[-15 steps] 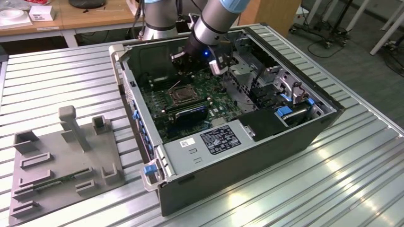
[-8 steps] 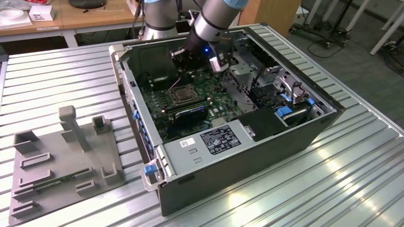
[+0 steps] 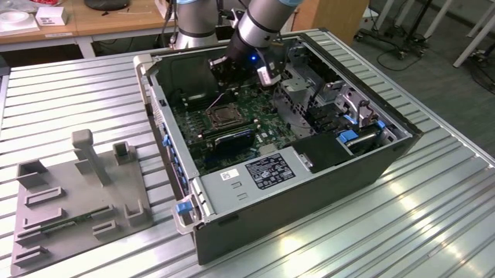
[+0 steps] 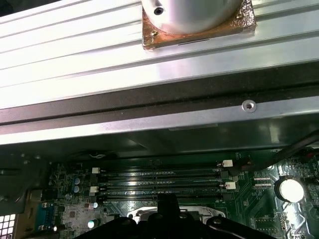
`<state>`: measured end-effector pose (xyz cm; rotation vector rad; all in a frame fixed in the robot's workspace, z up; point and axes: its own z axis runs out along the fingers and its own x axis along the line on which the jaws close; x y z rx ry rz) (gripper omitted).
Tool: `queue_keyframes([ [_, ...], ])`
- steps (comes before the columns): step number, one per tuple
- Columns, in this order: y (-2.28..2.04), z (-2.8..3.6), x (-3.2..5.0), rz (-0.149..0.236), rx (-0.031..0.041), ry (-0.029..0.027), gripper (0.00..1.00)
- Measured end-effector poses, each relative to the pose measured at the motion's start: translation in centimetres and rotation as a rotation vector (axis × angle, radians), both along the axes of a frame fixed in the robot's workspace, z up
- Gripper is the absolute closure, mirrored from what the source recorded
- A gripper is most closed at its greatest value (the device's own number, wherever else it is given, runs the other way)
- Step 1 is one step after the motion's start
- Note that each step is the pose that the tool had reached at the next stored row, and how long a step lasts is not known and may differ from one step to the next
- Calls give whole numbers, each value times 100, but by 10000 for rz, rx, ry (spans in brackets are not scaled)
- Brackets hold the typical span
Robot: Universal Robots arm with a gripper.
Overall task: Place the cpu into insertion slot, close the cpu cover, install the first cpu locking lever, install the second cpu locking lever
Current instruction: 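Install the first cpu locking lever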
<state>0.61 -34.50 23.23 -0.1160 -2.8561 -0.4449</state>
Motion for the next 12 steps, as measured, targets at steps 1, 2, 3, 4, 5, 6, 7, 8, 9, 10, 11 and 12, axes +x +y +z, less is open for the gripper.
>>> queue_keyframes([
  [1, 0, -2, 0, 0, 3, -4, 89],
  [2, -1, -9, 0, 0, 15, -11, 89],
  [3, -2, -18, 0, 0, 42, -17, 89],
  [4, -2, -27, -1, -1, 87, -21, 89],
  [5, -2, -35, -1, -1, 141, -22, 89],
  [6, -2, -42, 0, 0, 222, -23, 89],
  [7, -2, -48, 0, -1, 304, -22, 89],
  [8, -2, -53, 0, -1, 384, -22, 89],
  [9, -2, -57, -1, -2, 438, -22, 89],
  [10, -1, -62, -1, -2, 456, -24, 89],
  [11, -1, -66, 0, -2, 458, -24, 89],
  [12, -2, -71, 0, -1, 457, -23, 89],
])
